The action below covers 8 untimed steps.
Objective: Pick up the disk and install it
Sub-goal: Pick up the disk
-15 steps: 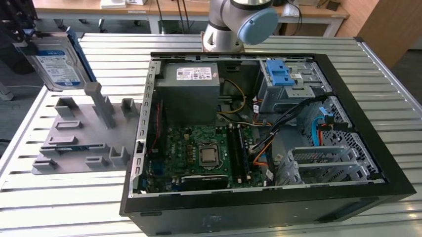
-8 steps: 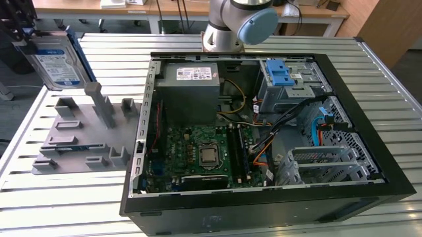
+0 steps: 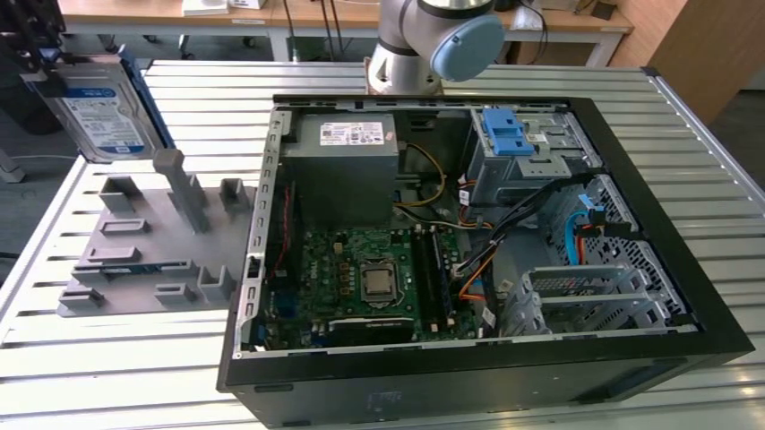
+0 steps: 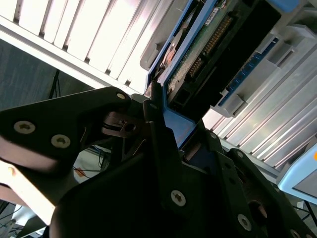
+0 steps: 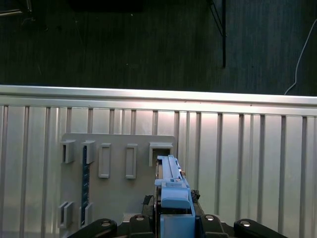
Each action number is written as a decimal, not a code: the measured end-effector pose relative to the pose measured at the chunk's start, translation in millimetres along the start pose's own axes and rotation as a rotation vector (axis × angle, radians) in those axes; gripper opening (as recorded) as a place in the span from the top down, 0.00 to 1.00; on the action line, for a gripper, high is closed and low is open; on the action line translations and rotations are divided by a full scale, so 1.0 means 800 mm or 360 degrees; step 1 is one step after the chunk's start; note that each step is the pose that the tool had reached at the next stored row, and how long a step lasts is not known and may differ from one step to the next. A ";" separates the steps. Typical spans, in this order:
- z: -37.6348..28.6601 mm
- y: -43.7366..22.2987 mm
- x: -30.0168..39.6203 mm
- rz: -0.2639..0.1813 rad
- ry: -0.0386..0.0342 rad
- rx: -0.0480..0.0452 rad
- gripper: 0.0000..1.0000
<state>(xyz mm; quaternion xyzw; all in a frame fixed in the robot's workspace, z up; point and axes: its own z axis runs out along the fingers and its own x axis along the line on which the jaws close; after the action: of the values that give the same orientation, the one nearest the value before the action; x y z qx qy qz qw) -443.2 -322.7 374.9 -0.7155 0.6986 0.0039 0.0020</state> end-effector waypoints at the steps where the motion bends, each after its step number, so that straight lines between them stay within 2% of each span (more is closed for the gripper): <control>1: -0.0003 0.0000 0.0000 0.0000 0.0000 0.0000 0.64; 8: -0.0039 0.0000 0.0000 0.0000 0.0000 0.0000 0.64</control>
<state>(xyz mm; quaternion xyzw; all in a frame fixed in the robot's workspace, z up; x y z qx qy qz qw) -443.3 -322.7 378.0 -0.7155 0.6986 0.0039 0.0020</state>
